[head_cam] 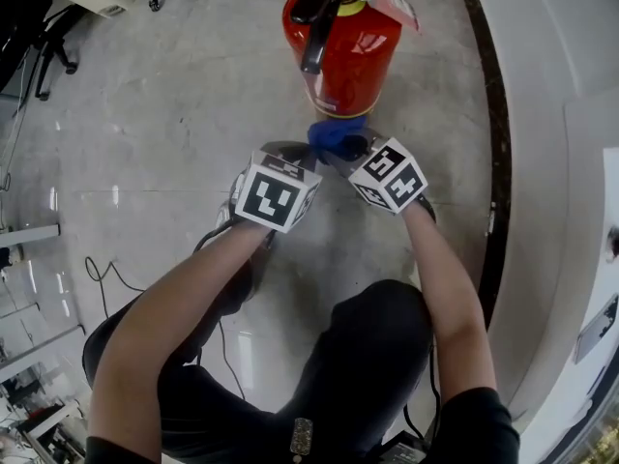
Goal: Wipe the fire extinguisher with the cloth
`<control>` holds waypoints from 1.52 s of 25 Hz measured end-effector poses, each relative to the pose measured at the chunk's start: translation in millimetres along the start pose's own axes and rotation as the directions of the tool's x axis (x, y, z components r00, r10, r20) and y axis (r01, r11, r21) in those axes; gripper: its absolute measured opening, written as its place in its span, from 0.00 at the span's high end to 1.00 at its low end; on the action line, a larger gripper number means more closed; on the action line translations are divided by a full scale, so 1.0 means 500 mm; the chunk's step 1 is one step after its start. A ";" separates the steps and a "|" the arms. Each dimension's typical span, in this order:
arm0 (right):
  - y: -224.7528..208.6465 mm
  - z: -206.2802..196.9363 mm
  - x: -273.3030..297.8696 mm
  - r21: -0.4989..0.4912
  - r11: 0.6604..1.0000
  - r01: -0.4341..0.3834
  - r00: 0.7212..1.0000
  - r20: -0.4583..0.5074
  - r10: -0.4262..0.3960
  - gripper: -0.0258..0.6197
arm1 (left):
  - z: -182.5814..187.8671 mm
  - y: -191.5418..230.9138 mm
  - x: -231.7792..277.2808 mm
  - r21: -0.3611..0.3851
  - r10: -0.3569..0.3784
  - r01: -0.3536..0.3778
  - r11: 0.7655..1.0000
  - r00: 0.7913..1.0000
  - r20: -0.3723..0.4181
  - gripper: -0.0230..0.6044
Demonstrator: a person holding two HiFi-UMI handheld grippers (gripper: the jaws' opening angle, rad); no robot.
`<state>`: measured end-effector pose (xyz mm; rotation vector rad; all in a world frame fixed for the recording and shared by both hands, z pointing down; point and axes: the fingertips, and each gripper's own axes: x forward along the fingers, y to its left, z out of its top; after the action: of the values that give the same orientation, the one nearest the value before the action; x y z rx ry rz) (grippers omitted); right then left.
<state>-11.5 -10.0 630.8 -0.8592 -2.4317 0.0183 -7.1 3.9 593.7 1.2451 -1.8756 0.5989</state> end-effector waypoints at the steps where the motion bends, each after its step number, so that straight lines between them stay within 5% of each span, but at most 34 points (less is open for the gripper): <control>1: -0.005 -0.007 0.001 0.006 1.000 0.009 1.000 -0.003 -0.009 0.83 | -0.004 0.003 0.000 -0.001 0.002 -0.002 1.000 1.000 -0.002 0.96; 13: -0.144 -0.089 -0.100 0.144 0.970 0.198 0.980 -0.016 -0.198 0.83 | -0.010 -0.018 0.044 0.018 -0.048 0.048 0.999 0.998 -0.030 0.96; 21: -0.259 -0.120 -0.122 0.243 0.919 0.311 0.949 -0.030 -0.313 0.83 | 0.001 -0.036 0.071 0.056 -0.110 0.112 0.992 0.993 -0.033 0.96; 31: -0.390 -0.087 -0.073 0.233 0.906 0.354 0.935 -0.083 -0.344 0.83 | 0.000 -0.037 0.102 0.051 -0.169 0.171 0.984 0.985 -0.046 0.96; 38: -0.384 -0.095 -0.059 0.213 0.917 0.337 0.941 -0.106 -0.321 0.83 | 0.005 -0.050 0.112 0.061 -0.185 0.187 0.980 0.982 -0.045 0.96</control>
<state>-79.1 -187.7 692.9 -0.3356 -2.4189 0.1376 3.5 -38.6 637.2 1.4230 -1.6957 0.5828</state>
